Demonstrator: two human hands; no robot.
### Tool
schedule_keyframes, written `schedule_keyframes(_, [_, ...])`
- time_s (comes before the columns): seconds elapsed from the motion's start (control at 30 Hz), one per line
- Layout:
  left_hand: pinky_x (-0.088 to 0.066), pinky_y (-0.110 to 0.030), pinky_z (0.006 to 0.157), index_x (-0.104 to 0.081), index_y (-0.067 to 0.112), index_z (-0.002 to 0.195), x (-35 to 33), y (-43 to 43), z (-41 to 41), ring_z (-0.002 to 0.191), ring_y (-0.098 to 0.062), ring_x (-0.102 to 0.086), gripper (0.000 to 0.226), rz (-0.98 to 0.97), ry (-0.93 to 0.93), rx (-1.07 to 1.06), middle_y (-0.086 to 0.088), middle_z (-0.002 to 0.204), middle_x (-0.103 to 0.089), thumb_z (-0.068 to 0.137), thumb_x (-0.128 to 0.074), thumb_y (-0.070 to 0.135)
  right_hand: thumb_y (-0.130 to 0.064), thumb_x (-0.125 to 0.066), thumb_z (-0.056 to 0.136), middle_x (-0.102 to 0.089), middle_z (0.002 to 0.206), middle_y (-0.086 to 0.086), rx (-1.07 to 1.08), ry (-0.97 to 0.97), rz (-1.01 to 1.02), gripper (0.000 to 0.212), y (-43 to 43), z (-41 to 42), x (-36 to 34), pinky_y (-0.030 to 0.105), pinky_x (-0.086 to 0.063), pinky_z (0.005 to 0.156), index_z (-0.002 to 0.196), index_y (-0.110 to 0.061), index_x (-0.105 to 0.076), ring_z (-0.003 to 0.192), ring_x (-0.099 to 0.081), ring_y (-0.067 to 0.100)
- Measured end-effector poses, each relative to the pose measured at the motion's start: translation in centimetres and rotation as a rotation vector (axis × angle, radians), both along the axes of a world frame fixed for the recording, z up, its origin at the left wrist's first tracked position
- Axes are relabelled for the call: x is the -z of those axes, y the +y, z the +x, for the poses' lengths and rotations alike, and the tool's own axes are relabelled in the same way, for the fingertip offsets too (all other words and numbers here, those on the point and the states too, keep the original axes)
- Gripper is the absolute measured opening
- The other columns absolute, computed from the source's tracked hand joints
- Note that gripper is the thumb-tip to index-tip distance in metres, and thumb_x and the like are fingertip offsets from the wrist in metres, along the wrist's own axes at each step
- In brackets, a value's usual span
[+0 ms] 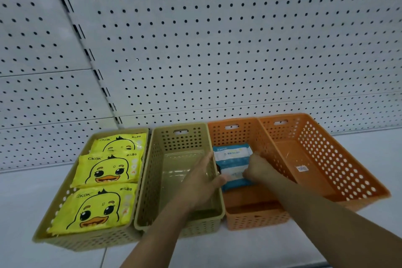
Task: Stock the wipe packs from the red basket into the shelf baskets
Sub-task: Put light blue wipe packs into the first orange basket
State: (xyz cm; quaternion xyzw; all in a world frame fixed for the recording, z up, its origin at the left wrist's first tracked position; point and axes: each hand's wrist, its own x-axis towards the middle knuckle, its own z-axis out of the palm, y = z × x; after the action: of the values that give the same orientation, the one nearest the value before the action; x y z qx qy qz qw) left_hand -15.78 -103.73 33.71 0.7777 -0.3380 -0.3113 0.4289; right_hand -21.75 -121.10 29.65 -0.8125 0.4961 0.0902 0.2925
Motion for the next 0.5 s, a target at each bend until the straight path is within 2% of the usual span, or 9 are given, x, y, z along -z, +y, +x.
schedule_keyframes(0.07, [-0.046, -0.042, 0.104, -0.024, 0.043, 0.147, 0.4, 0.0, 0.2, 0.132, -0.010, -0.039, 0.068, -0.024, 0.021, 0.004, 0.015, 0.150, -0.037, 0.092, -0.062, 0.030, -0.015, -0.065, 0.084, -0.035, 0.137, 0.015, -0.227, 0.104, -0.310, 0.068, 0.1, -0.1, 0.3, 0.041, -0.044, 0.101, 0.139, -0.011, -0.025, 0.128, -0.038, 0.032])
schedule_keyframes(0.13, [-0.047, -0.044, 0.103, -0.023, 0.045, 0.147, 1.0, -0.1, 0.4, 0.130, -0.009, -0.040, 0.067, -0.046, 0.027, 0.005, 0.017, 0.149, -0.036, 0.093, -0.061, 0.032, -0.015, -0.060, 0.087, -0.037, 0.134, 0.012, -0.404, 0.159, -0.398, 0.053, 0.6, 0.1, 0.4, 0.040, -0.044, 0.100, 0.135, -0.015, -0.038, 0.123, -0.039, 0.029])
schedule_keyframes(0.23, [-0.047, -0.044, 0.103, -0.021, 0.047, 0.147, 2.0, -0.2, 0.8, 0.131, -0.008, -0.040, 0.069, -0.061, 0.005, 0.015, 0.020, 0.150, -0.034, 0.091, -0.060, 0.038, -0.020, -0.055, 0.088, -0.053, 0.124, 0.005, -0.451, 0.233, -0.123, 0.034, 1.6, 0.5, 0.5, 0.041, -0.046, 0.096, 0.123, -0.022, -0.055, 0.108, -0.053, 0.022])
schedule_keyframes(0.3, [-0.045, -0.036, 0.101, -0.020, 0.047, 0.147, 2.6, -0.3, 1.0, 0.129, -0.004, -0.039, 0.069, -0.063, -0.027, 0.039, 0.023, 0.149, -0.033, 0.091, -0.060, 0.042, -0.033, -0.056, 0.083, -0.054, 0.124, 0.003, -0.458, 0.262, -0.027, 0.040, 1.8, 0.4, 0.6, 0.046, -0.045, 0.095, 0.123, -0.032, -0.053, 0.107, -0.053, 0.023])
schedule_keyframes(0.37, [-0.045, -0.040, 0.103, -0.016, 0.048, 0.147, 3.1, -0.4, 1.4, 0.133, -0.006, -0.040, 0.072, -0.054, -0.085, 0.060, 0.023, 0.151, -0.032, 0.089, -0.059, 0.051, -0.045, -0.056, 0.080, -0.053, 0.130, 0.003, -0.437, 0.274, 0.018, 0.047, 1.9, -0.2, 0.1, 0.051, -0.043, 0.096, 0.126, -0.040, -0.048, 0.112, -0.052, 0.026])
schedule_keyframes(0.47, [-0.044, -0.048, 0.104, -0.015, 0.047, 0.148, 3.8, 0.0, 1.9, 0.137, -0.010, -0.038, 0.077, 0.015, -0.266, 0.116, 0.021, 0.153, -0.030, 0.083, -0.044, 0.077, -0.043, -0.050, 0.092, -0.041, 0.146, 0.000, -0.352, 0.088, 0.024, 0.051, 3.7, -2.1, -2.5, 0.045, -0.033, 0.108, 0.141, -0.033, -0.038, 0.132, -0.040, 0.022])
schedule_keyframes(0.5, [-0.040, -0.048, 0.107, -0.014, 0.043, 0.150, 4.0, 0.3, 1.9, 0.139, -0.011, -0.035, 0.077, 0.055, -0.356, 0.142, 0.018, 0.155, -0.028, 0.085, -0.036, 0.078, -0.043, -0.048, 0.094, -0.037, 0.149, -0.001, -0.311, -0.002, 0.006, 0.052, 4.4, -2.9, -3.1, 0.043, -0.031, 0.109, 0.143, -0.030, -0.036, 0.134, -0.037, 0.021])
